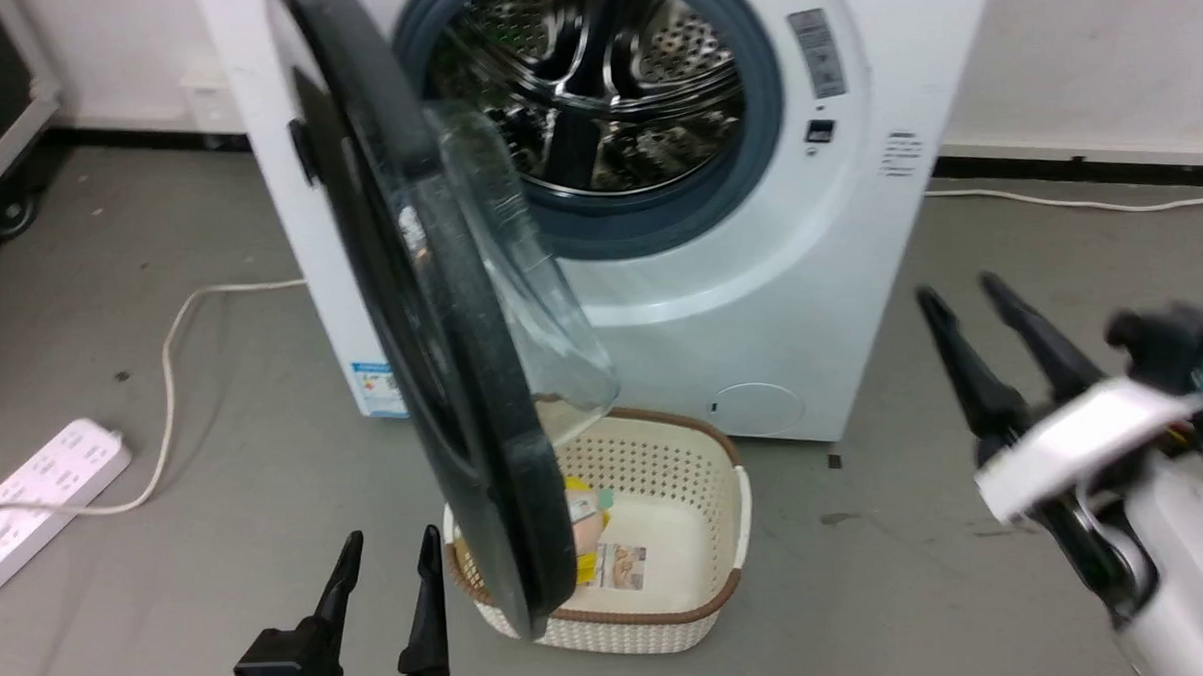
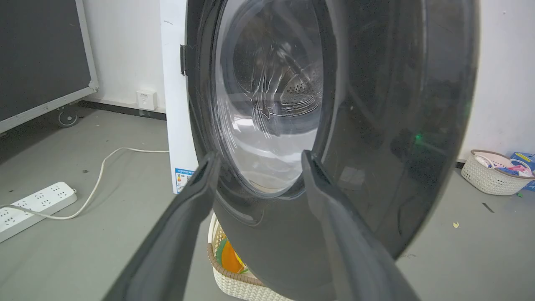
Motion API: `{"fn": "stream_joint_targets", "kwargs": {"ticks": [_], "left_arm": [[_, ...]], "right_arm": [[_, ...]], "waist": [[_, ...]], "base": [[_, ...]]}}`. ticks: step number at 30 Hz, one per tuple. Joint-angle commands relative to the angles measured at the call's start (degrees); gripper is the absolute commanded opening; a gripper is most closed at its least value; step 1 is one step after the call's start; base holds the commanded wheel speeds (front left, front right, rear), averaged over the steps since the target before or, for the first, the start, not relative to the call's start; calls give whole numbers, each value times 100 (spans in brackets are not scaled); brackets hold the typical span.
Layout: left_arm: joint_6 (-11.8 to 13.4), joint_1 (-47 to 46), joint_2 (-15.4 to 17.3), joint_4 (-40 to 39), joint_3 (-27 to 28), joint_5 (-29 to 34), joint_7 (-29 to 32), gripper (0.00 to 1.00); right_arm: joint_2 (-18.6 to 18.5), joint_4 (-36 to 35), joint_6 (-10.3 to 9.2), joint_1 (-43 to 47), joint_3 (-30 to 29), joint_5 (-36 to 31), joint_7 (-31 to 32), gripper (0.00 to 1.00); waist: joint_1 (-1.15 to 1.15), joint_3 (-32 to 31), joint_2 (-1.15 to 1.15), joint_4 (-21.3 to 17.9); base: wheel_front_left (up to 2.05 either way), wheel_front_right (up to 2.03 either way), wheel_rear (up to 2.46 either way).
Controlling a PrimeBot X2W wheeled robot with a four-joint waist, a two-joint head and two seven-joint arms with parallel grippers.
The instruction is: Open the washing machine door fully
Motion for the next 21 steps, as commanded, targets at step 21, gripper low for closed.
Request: {"fn": "stream_joint_targets", "kwargs": {"ticks": [21], "left_arm": [[-310,76,9,-121,122,340,-30,100]], "right_arm": [[1885,-1905,6,3247,-2450,-4293,-461,100]], "waist": [[0,-24,0,-230]], "base": [[0,0,0]]}}
